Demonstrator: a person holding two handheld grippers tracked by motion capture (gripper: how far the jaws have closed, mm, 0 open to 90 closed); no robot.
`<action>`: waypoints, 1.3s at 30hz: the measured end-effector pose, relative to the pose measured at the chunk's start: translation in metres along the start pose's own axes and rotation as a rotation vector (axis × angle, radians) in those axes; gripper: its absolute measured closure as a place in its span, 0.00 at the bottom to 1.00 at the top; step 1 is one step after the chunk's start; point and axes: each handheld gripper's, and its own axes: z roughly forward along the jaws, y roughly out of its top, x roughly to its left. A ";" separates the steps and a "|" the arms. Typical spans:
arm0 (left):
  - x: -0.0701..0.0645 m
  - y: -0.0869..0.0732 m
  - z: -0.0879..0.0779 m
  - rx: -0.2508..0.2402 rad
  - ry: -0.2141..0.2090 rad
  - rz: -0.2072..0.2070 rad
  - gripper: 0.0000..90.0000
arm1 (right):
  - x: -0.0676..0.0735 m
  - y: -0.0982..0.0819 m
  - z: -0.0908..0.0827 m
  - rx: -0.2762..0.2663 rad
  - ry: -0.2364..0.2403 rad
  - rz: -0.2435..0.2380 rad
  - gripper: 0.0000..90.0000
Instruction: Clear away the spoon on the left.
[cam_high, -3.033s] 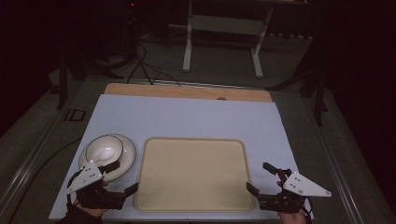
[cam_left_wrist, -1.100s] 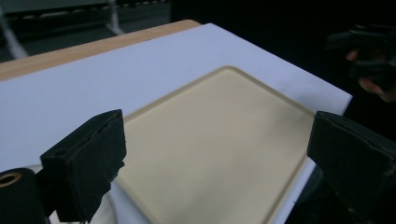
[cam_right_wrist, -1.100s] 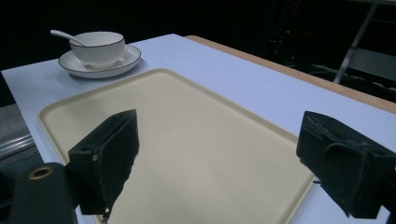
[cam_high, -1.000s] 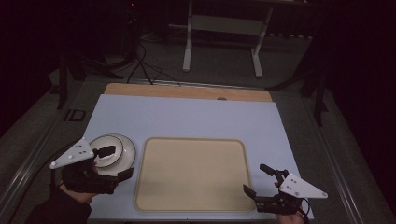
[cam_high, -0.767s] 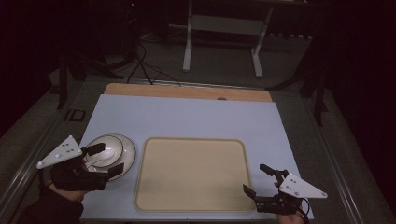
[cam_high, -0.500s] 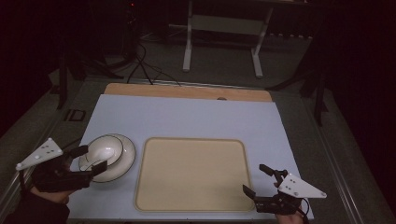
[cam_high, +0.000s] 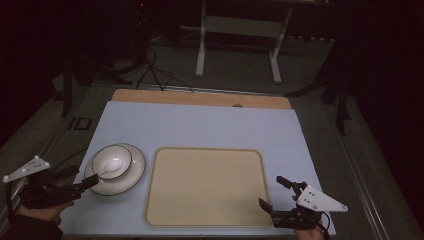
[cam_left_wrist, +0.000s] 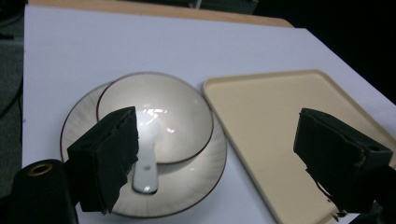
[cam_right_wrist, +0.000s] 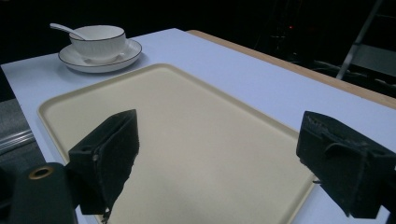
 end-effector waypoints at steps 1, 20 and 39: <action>0.002 -0.002 0.001 0.005 0.007 -0.008 0.16 | 0.000 0.000 0.000 0.000 0.000 0.001 0.15; 0.044 -0.019 0.014 0.086 0.009 -0.245 0.39 | 0.001 0.000 0.002 0.005 0.005 0.000 0.15; 0.056 -0.022 0.035 0.169 -0.055 -0.330 0.70 | 0.001 0.000 0.002 0.006 0.005 -0.006 0.15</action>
